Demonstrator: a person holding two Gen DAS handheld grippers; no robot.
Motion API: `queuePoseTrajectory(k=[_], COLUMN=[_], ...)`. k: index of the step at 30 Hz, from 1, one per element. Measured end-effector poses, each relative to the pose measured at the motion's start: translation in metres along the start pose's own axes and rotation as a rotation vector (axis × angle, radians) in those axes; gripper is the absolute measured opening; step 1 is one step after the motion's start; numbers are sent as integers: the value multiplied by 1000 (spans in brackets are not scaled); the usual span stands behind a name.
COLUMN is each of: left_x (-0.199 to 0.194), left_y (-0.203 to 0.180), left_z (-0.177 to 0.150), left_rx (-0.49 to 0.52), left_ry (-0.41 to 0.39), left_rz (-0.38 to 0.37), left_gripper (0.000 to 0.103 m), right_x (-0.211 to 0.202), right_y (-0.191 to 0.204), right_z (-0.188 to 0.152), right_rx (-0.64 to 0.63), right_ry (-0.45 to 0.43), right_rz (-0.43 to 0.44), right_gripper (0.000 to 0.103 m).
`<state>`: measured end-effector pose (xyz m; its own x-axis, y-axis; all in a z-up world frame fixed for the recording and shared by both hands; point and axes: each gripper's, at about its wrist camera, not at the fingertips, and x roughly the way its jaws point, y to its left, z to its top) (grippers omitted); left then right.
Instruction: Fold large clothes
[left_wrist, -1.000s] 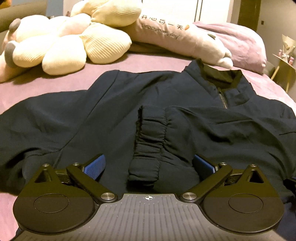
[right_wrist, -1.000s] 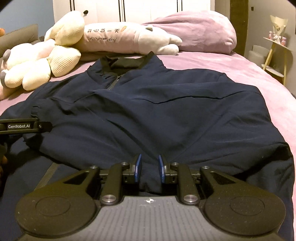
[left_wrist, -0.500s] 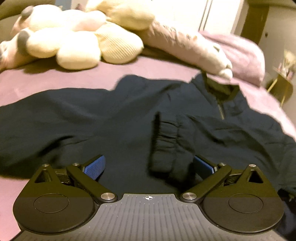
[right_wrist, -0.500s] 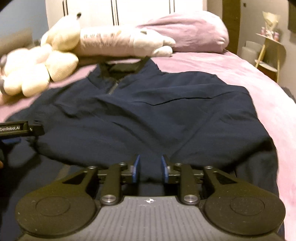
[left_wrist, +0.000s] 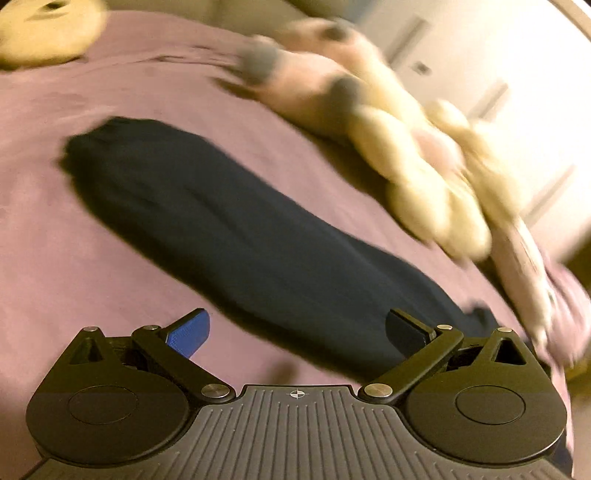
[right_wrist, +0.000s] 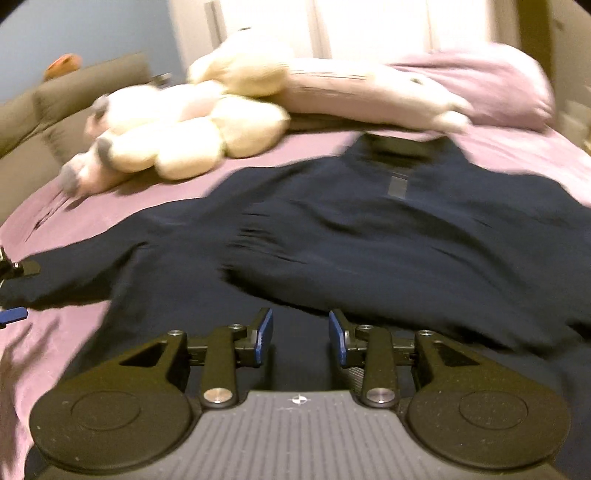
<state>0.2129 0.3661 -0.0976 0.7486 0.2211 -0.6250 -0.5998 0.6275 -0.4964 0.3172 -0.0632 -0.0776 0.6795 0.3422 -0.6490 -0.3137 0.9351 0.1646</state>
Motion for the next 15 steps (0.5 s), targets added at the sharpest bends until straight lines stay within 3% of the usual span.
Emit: queuePoseTrajectory(k=[3,9,11,15], left_x=[9,20,26,35], left_y=[34,66,75,85], left_z=[21,53,62,73], left_rx=[-94,-179,-192,-239], left_ry=[-26,-94,-100,-99], left_rz=[48,74,103,110], left_gripper=[103,101,83,71], right_x=[31,72,85,119], right_y=[43,96,110,124], right_z=[16,47,51,42], right_rx=[-83,-133,-153,-173], right_ry=[-20,-85,-95,-15], right_rz=[14,24,13,-10], right_gripper=[25,23,23,23])
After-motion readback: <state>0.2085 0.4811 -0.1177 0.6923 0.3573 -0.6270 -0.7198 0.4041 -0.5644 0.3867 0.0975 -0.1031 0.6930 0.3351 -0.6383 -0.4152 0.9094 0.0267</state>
